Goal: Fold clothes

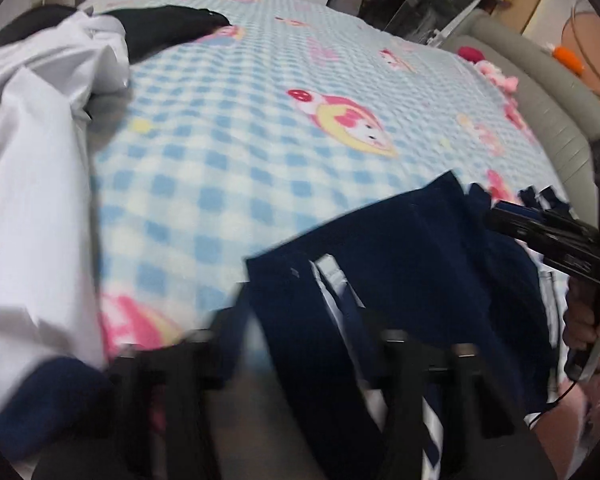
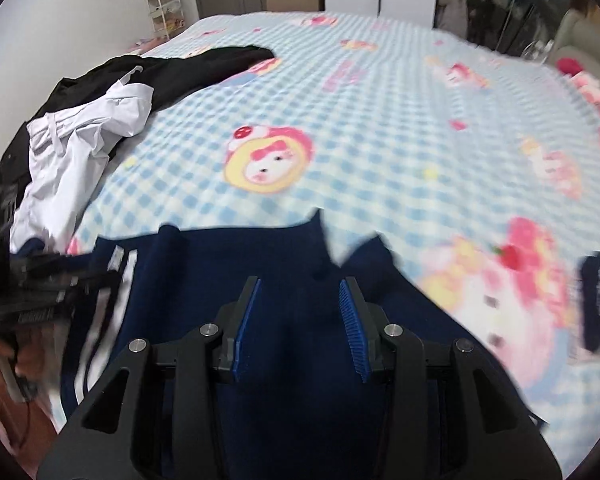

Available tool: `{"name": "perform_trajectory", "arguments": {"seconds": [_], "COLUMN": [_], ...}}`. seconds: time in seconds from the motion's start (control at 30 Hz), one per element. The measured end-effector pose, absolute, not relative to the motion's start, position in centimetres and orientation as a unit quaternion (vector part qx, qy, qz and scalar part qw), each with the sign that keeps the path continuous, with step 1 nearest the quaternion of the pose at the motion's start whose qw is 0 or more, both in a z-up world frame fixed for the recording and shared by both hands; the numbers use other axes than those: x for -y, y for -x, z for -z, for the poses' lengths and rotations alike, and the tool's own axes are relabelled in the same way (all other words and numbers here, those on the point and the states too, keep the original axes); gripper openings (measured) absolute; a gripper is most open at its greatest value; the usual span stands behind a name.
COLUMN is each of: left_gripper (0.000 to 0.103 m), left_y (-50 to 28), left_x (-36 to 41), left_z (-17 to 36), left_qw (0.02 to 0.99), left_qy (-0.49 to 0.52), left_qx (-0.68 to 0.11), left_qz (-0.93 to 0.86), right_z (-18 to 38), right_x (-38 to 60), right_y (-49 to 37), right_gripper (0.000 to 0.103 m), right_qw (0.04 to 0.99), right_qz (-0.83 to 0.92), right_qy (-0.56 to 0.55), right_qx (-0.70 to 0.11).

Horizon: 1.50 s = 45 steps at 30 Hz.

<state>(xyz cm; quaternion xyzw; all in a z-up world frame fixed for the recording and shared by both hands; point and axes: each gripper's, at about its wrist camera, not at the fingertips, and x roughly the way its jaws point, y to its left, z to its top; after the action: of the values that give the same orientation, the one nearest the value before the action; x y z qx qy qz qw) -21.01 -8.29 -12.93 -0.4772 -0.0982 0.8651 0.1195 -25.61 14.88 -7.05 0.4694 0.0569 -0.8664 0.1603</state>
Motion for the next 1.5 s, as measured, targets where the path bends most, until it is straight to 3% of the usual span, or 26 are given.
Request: {"name": "perform_trajectory", "arguments": {"seconds": [0.1, 0.27, 0.3, 0.47, 0.53, 0.6, 0.73, 0.9, 1.1, 1.2, 1.3, 1.5], "left_gripper": [0.010, 0.009, 0.009, 0.015, 0.023, 0.039, 0.039, 0.040, 0.044, 0.053, 0.054, 0.056], "left_y": [21.0, 19.8, 19.8, 19.9, 19.3, 18.9, 19.3, 17.4, 14.8, 14.8, 14.3, 11.7], "left_x": [9.0, 10.5, 10.6, 11.6, 12.0, 11.3, 8.4, 2.3, -1.7, -1.6, -1.1, 1.0], "left_z": [12.7, 11.3, 11.7, 12.9, 11.4, 10.2, 10.5, 11.3, 12.2, 13.1, 14.0, 11.3], "left_qw": [0.106, 0.087, 0.082, 0.053, 0.054, 0.073, 0.115, 0.157, 0.179, 0.178, 0.181, 0.193], "left_qy": [0.474, 0.453, 0.461, 0.478, 0.444, 0.416, 0.427, 0.457, 0.485, 0.497, 0.501, 0.457], "left_qx": [0.103, 0.117, 0.117, 0.135, 0.150, 0.140, 0.116, 0.052, -0.004, -0.025, -0.051, 0.011], "left_qz": [-0.868, -0.880, -0.876, -0.866, -0.882, -0.896, -0.890, -0.874, -0.856, -0.849, -0.845, -0.868], "right_z": [10.0, 11.8, 11.8, 13.1, 11.6, 10.2, 8.7, 7.9, 9.7, 11.3, 13.3, 11.2], "right_x": [-13.2, -13.2, -13.4, -15.3, -15.1, -14.6, -12.7, -13.2, -14.1, -13.6, -13.7, -15.1], "right_y": [28.1, 29.3, 29.3, 29.9, 29.0, 28.0, 26.4, 21.6, 15.7, 14.6, 14.2, 13.3], "right_gripper": [0.038, 0.007, 0.006, 0.007, 0.014, 0.021, 0.023, 0.023, 0.023, 0.026, 0.026, 0.029], "right_qw": [0.156, 0.128, 0.114, 0.087, 0.090, 0.106, 0.131, 0.152, 0.154, 0.152, 0.144, 0.142], "right_qz": [0.852, 0.859, 0.865, 0.870, 0.885, 0.896, 0.889, 0.869, 0.853, 0.850, 0.853, 0.869], "right_qy": [-0.494, -0.488, -0.480, -0.483, -0.455, -0.430, -0.436, -0.471, -0.499, -0.505, -0.500, -0.473], "right_qx": [-0.071, -0.089, -0.092, -0.042, -0.038, -0.035, -0.046, 0.005, 0.018, 0.003, -0.021, 0.023]}}
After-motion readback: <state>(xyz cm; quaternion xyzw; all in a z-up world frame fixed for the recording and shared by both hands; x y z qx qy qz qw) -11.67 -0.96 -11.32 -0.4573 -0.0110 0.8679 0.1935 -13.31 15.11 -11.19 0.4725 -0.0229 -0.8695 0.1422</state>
